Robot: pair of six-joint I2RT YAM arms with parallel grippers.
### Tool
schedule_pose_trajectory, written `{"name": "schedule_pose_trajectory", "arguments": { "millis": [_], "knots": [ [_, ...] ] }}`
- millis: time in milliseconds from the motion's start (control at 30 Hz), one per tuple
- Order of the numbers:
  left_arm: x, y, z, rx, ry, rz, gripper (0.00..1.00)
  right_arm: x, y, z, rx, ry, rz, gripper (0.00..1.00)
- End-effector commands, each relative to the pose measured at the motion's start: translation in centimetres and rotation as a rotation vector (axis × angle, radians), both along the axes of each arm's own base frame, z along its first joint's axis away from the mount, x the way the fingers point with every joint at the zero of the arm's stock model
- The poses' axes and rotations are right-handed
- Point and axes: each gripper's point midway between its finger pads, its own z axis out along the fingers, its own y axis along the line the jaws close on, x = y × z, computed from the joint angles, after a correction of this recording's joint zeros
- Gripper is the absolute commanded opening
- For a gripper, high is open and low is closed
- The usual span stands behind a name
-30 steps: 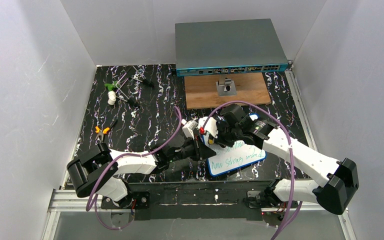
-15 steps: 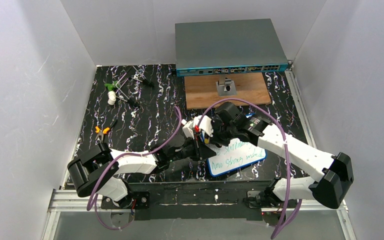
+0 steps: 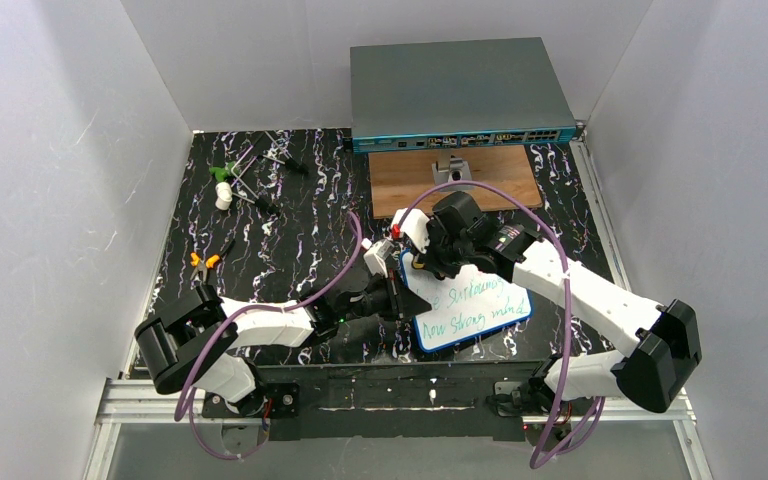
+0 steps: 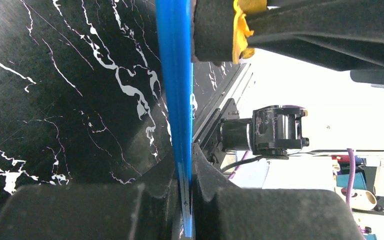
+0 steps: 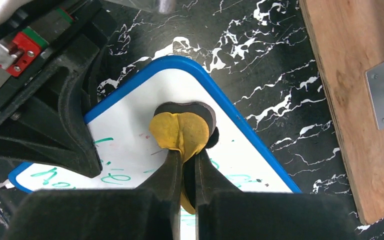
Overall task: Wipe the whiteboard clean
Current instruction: Erase the whiteboard at the center of the board.
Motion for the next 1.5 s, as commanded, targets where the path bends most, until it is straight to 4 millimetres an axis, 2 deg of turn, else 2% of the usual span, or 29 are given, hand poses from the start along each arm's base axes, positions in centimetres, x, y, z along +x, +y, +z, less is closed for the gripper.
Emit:
{"name": "schedule_pose_trajectory", "arguments": {
  "millis": [0, 100, 167, 233, 433, 533, 667, 800, 867, 967, 1033, 1100, 1167, 1200, 1300, 1467],
  "knots": [
    [-2.1, -1.0, 1.3, -0.012, -0.088, -0.15, 0.0, -1.3, 1.2, 0.3, 0.029, 0.062, 0.121, 0.01],
    [-2.2, -0.9, 1.5, 0.005, -0.101, -0.16, 0.0, -4.4, 1.3, -0.5, 0.002, 0.156, 0.262, 0.01],
    [-2.4, -0.7, 1.3, 0.004, -0.096, -0.157, 0.0, -4.6, 1.0, -0.6, -0.002, 0.152, 0.27, 0.01],
    [-2.4, -0.3, 1.1, -0.01, -0.094, -0.141, 0.0, -3.8, 0.6, -0.3, 0.003, 0.129, 0.232, 0.01],
    [-2.3, -0.7, 1.2, 0.006, -0.104, -0.157, 0.0, 1.0, -0.3, 1.7, 0.072, 0.008, -0.013, 0.01],
    [-2.4, -0.9, 1.3, 0.009, -0.102, -0.17, 0.0, 1.3, -0.2, 1.3, 0.056, 0.017, -0.017, 0.01],
    [-2.4, -1.0, 1.4, -0.013, -0.086, -0.165, 0.0, -0.5, -0.1, 0.7, 0.048, 0.074, 0.071, 0.01],
    [-2.3, -0.9, 1.2, -0.039, -0.073, -0.141, 0.0, -6.1, -0.7, 0.1, 0.055, 0.203, 0.33, 0.01],
    [-2.2, -1.0, 1.3, -0.039, -0.073, -0.136, 0.0, -7.4, -1.2, -0.7, 0.042, 0.216, 0.381, 0.01],
    [-2.1, -1.2, 1.6, -0.042, -0.078, -0.143, 0.0, -6.7, -1.7, -1.7, 0.008, 0.185, 0.352, 0.01],
    [-2.2, -1.3, 1.6, -0.042, -0.074, -0.15, 0.0, -5.5, -2.0, -1.9, -0.016, 0.149, 0.296, 0.01],
    [-2.3, -1.3, 1.5, -0.043, -0.067, -0.154, 0.0, -2.8, -2.3, -1.7, -0.034, 0.065, 0.17, 0.01],
    [-2.3, -1.3, 1.4, -0.045, -0.06, -0.15, 0.0, -0.3, -2.6, -0.5, -0.011, -0.002, 0.053, 0.01],
    [-2.4, -1.3, 1.3, -0.045, -0.057, -0.148, 0.0, 0.2, -2.5, 0.2, 0.011, -0.013, 0.024, 0.01],
    [-2.4, -1.2, 0.9, -0.048, -0.041, -0.143, 0.0, 0.9, -2.0, 1.5, 0.051, -0.029, 0.0, 0.01],
    [-2.4, -1.7, 0.9, -0.059, -0.023, -0.15, 0.0, 1.3, -0.5, 2.2, 0.039, -0.038, 0.01, 0.01]
  ]
}}
